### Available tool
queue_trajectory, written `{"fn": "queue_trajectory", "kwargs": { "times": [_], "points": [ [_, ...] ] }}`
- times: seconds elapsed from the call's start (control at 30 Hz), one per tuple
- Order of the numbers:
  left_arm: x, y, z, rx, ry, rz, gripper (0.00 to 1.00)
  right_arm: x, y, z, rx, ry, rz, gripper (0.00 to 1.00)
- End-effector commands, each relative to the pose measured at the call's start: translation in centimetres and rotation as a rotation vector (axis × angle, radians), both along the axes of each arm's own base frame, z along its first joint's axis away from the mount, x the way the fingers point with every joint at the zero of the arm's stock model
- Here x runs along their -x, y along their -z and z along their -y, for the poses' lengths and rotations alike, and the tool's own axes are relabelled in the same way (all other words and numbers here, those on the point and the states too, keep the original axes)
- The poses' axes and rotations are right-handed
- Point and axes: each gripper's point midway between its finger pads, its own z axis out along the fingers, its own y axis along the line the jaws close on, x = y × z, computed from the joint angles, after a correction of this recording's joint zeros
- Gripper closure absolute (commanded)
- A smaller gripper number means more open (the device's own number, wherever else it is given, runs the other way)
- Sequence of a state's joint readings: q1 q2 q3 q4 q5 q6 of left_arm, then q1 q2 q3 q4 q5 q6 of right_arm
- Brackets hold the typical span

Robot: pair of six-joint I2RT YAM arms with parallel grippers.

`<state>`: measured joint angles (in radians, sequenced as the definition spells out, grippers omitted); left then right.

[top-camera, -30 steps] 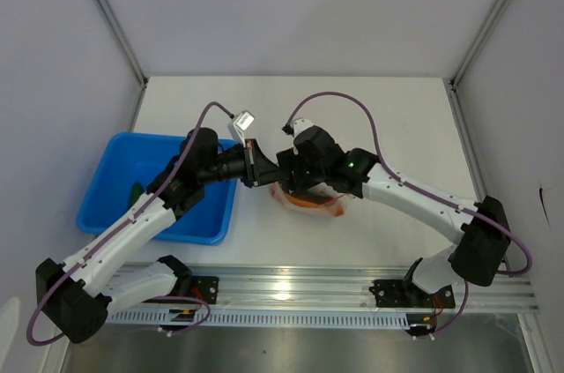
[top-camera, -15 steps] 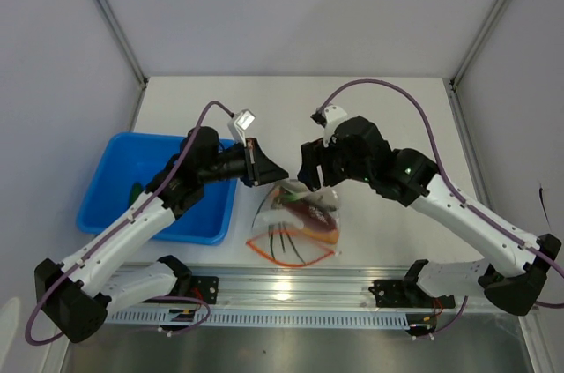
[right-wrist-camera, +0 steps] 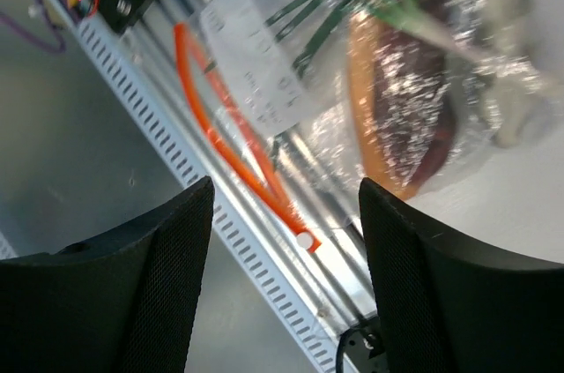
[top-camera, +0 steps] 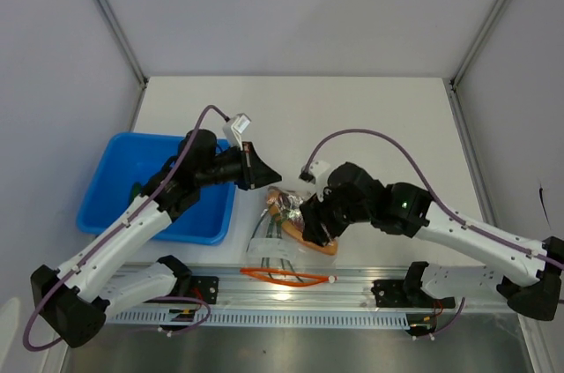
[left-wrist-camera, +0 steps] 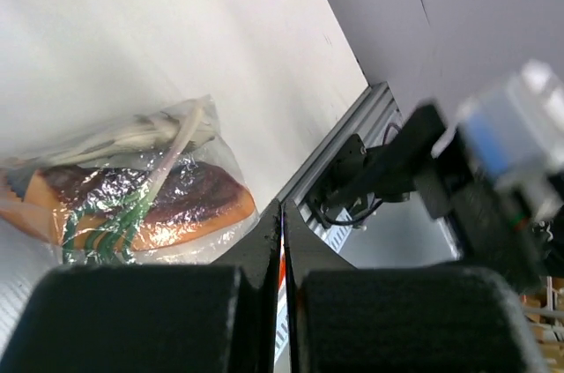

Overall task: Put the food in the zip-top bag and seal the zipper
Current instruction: Pick up the zipper food storage bag at the center of the board.

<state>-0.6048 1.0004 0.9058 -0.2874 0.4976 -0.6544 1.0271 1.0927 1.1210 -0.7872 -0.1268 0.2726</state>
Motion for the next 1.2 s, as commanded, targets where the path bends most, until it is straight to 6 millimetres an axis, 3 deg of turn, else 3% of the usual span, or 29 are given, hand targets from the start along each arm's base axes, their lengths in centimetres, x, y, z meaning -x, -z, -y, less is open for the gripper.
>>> {"fn": "queue_trajectory", "kwargs": {
  "times": [0.0,0.07,0.17,0.23,0.33,0.43,0.6,0.83,1.17],
  "points": [
    [-0.6,-3.0,-1.3,0.033,-0.063,0.09,0.99,3.8,1.0,-1.5,-0.011,-0.119,-0.008,0.31],
    [-0.7,-4.3,-2.2,0.05,-0.114,0.125,0.97,5.1,2.1,-2.2,0.016,-0.148,0.034,0.31],
    [-1.4,-5.2,-4.3,0.031,-0.231,0.153,0.88,4.9,4.1,-2.4,0.09,-0.111,0.14,0.32],
    [-2.4,-4.6,-6.4,-0.028,-0.349,0.119,0.86,5.8,4.7,-3.1,0.115,-0.127,0.216,0.31],
    [-3.8,-3.0,-9.1,-0.046,-0.453,0.035,0.84,5.5,5.9,-3.9,0.16,-0.112,0.304,0.3],
    [-4.0,-2.2,-10.2,-0.024,-0.469,-0.005,0.83,5.5,7.1,-4.8,0.204,-0.131,0.361,0.3],
    [-3.8,-2.0,-11.2,-0.023,-0.492,0.007,0.81,6.1,10.4,-5.5,0.368,-0.206,0.444,0.29],
    [-3.5,-1.7,-11.2,-0.013,-0.482,0.006,0.81,6.9,13.2,-5.8,0.484,-0.235,0.528,0.29],
    [-3.5,-1.3,-11.0,-0.011,-0.465,0.003,0.81,8.2,11.4,-5.9,0.421,-0.216,0.56,0.3]
  ]
}}
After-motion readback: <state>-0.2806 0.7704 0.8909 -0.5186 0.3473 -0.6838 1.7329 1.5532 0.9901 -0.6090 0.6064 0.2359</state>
